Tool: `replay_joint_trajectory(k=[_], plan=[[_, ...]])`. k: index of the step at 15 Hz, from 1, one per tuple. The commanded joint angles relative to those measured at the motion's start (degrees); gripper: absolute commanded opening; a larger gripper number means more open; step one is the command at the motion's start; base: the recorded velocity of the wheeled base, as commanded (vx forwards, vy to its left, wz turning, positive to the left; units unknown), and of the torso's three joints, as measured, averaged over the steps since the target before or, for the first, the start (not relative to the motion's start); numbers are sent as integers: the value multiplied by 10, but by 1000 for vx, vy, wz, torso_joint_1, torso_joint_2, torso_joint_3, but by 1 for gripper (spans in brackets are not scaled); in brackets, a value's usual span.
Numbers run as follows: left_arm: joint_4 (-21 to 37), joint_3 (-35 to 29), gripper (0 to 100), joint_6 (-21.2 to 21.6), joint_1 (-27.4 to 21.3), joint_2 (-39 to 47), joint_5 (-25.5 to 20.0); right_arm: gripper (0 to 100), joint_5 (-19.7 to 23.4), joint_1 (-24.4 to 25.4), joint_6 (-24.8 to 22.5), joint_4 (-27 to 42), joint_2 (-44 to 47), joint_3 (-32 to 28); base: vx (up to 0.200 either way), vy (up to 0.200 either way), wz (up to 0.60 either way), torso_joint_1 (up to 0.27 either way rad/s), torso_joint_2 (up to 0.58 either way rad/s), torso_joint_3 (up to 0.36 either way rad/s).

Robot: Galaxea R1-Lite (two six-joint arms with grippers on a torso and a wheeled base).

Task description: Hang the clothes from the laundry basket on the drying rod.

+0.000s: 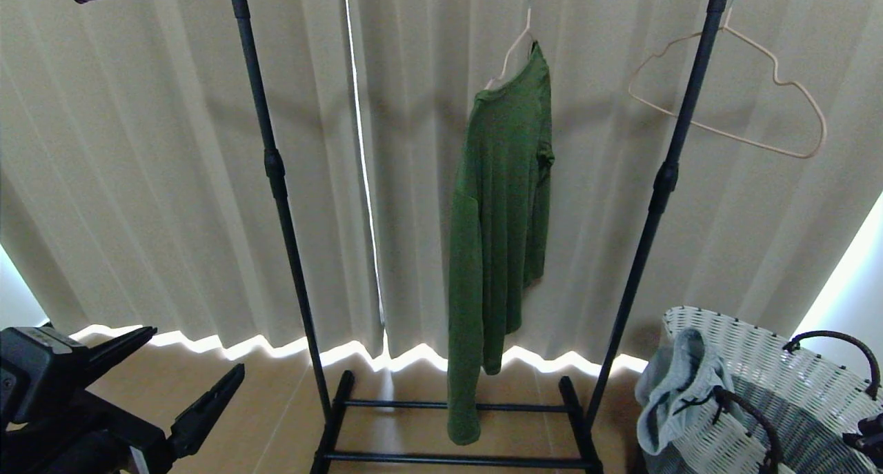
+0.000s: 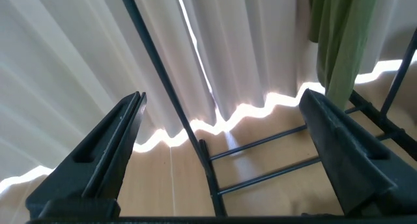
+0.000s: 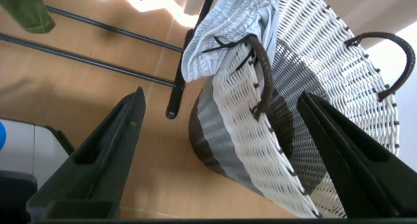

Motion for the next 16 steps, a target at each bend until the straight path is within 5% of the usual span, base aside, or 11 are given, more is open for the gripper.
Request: replay_joint_trajectory(k=[1,16], plan=[[-1,0,100,0,0,-1,1,100,0,1,-1,2,-16,0,0,0,0,0,0,0],[0,3,100,9,-6,-8,1,100,-3,0,-1,19,-14,0,0,0,0,0,0,0]])
